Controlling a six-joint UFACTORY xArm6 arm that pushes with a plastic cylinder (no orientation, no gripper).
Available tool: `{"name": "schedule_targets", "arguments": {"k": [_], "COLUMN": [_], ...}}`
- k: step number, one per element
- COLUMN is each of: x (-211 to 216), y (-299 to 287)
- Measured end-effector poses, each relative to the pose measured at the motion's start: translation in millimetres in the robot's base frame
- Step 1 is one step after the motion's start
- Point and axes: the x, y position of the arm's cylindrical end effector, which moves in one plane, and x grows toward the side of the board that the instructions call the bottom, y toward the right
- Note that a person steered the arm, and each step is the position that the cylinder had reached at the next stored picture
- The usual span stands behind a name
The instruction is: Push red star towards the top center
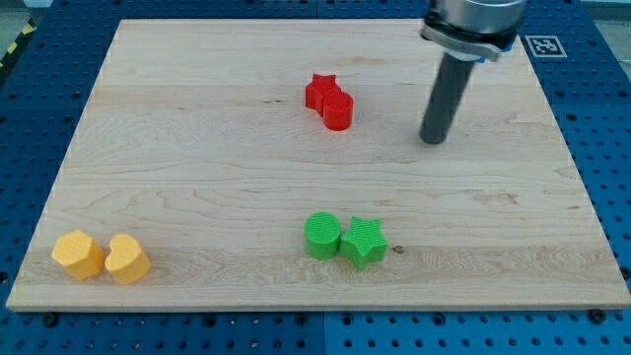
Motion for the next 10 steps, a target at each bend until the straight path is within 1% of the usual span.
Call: {"name": "schedule_targets", "arguments": {"k": [1,2,3,4,5,6,8,9,10], "x": [-17,-35,-36,-46,-47,-57,-63,-86,-96], "y": [-56,-84,-84,-102,-120,-124,-125,-136,-162]}}
